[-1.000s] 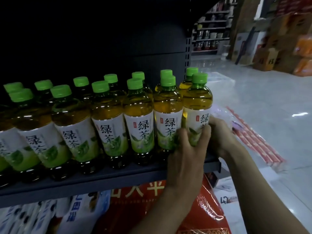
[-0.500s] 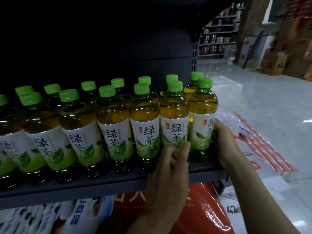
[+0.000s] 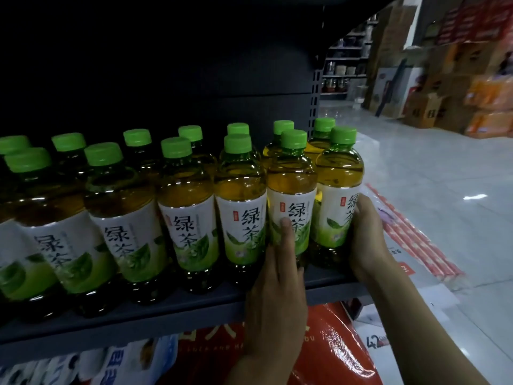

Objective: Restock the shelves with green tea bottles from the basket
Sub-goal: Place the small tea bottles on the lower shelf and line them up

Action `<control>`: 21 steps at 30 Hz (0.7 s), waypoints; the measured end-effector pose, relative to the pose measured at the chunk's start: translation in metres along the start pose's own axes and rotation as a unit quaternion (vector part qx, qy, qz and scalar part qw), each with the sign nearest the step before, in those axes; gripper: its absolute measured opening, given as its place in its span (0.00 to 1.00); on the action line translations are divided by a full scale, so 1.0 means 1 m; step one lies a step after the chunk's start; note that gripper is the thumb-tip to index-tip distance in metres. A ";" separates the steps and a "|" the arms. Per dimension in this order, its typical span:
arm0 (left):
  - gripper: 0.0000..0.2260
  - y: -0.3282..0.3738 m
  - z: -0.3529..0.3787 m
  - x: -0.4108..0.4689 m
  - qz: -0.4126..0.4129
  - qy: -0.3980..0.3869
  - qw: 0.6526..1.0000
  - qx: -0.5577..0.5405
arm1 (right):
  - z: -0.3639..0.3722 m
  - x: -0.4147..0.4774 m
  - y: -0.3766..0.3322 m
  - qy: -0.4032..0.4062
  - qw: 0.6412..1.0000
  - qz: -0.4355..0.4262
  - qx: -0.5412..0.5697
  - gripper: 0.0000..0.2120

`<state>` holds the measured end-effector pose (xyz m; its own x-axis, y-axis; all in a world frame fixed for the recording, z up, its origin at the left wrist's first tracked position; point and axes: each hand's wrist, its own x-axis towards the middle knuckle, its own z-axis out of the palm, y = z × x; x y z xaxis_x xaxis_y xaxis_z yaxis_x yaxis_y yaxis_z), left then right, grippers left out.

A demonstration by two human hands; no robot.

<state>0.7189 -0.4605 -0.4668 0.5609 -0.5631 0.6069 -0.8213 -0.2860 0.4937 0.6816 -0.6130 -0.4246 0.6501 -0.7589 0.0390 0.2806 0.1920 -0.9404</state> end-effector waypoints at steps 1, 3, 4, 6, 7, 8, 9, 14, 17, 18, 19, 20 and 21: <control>0.41 0.001 -0.004 -0.001 -0.007 0.002 1.000 -0.018 | 0.002 -0.003 -0.001 0.025 1.000 -0.016 -0.006 0.24; 0.30 -0.003 -0.017 -0.005 -0.015 0.037 0.998 -0.052 | 0.010 -0.016 -0.007 0.148 0.981 -0.105 -0.066 0.18; 0.25 -0.006 -0.024 -0.007 -0.026 0.065 0.995 -0.069 | 0.016 -0.029 -0.012 0.241 0.944 -0.189 -0.124 0.14; 0.21 -0.017 -0.036 -0.010 -0.050 0.121 0.988 -0.080 | 0.033 -0.061 -0.015 0.290 0.869 -0.334 -0.221 0.11; 0.22 -0.023 -0.040 -0.012 -0.065 0.136 0.985 -0.082 | 0.044 -0.076 -0.011 0.244 0.858 -0.360 -0.273 0.14; 0.24 -0.029 -0.042 -0.014 -0.081 0.133 0.984 -0.085 | 0.056 -0.089 -0.005 0.182 0.853 -0.361 -0.329 0.16; 0.25 -0.034 -0.043 -0.016 -0.090 0.120 0.985 -0.082 | 0.066 -0.097 0.004 0.123 0.844 -0.345 -0.392 0.18; 0.23 -0.040 -0.042 -0.016 -0.066 0.107 0.992 -0.012 | 0.087 -0.096 0.030 0.031 0.817 -0.298 -0.493 0.25; 0.24 -0.039 -0.041 -0.013 -0.069 0.100 0.993 -0.001 | 0.090 -0.088 0.036 0.034 0.817 -0.303 -0.490 0.24; 0.25 -0.039 -0.044 -0.014 -0.064 0.099 0.993 -0.006 | 0.091 -0.087 0.037 0.036 0.815 -0.308 -0.489 0.23; 0.24 -0.041 -0.046 -0.016 -0.052 0.104 0.993 -0.013 | 0.093 -0.087 0.037 0.037 0.815 -0.314 -0.485 0.22; 0.20 -0.042 -0.053 -0.017 -0.044 0.115 0.992 -0.012 | 0.095 -0.088 0.037 0.039 0.817 -0.321 -0.477 0.21; 0.17 -0.045 -0.061 -0.018 -0.038 0.135 0.990 -0.013 | 0.098 -0.090 0.038 0.042 0.816 -0.333 -0.472 0.20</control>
<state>0.7519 -0.3901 -0.4620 0.6317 -0.3113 0.7100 -0.7744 -0.2974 0.5585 0.7026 -0.4765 -0.4304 0.5144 -0.5471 0.6604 -0.1421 -0.8138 -0.5635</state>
